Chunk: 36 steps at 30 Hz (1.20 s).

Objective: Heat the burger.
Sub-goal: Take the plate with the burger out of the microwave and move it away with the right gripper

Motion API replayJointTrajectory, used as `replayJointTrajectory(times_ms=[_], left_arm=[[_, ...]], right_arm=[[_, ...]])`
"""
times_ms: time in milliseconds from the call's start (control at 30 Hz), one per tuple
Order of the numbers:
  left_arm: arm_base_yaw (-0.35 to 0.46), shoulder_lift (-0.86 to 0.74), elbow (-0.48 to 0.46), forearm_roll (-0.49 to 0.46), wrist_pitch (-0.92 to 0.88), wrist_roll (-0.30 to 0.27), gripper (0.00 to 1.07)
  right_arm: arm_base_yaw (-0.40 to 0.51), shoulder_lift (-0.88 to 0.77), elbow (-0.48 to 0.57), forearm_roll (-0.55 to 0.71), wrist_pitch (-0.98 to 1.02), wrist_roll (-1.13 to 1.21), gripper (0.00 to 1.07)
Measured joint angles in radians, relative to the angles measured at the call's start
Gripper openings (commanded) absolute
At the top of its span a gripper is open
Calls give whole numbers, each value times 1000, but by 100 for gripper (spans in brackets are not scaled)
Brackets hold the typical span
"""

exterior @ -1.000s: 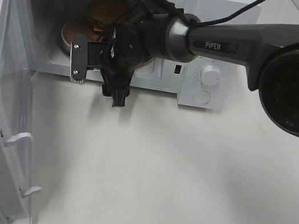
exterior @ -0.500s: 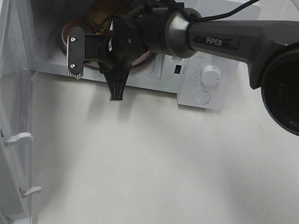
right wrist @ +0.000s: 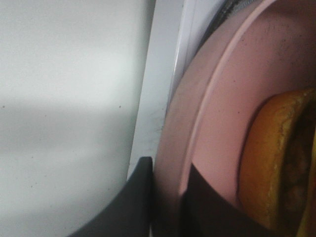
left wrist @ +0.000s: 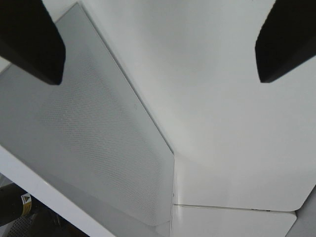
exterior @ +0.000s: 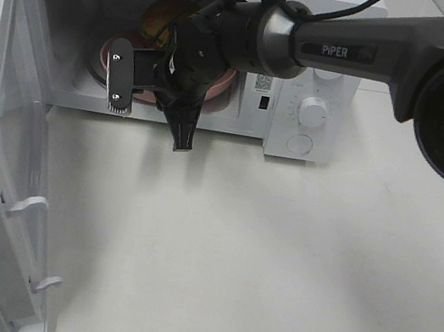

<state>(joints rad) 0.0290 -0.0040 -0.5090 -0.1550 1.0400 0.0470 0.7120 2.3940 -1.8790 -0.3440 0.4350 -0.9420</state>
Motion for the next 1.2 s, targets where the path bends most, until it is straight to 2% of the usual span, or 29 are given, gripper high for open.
replayJointTrajectory(times_ms=[100,333,533,1200], left_arm=[[0,0,0,2,0,0,100],[0,0,0,2,0,0,100],[0,0,0,2,0,0,100],[0,0,0,2,0,0,100]], right_arm=[[0,-16,23,-4,-9,0,0],[-1,-89,152,-13,-69,0,0],[1,-123,208,-22,-83,0,0],[53,-324,519,-47,-188,0,0]])
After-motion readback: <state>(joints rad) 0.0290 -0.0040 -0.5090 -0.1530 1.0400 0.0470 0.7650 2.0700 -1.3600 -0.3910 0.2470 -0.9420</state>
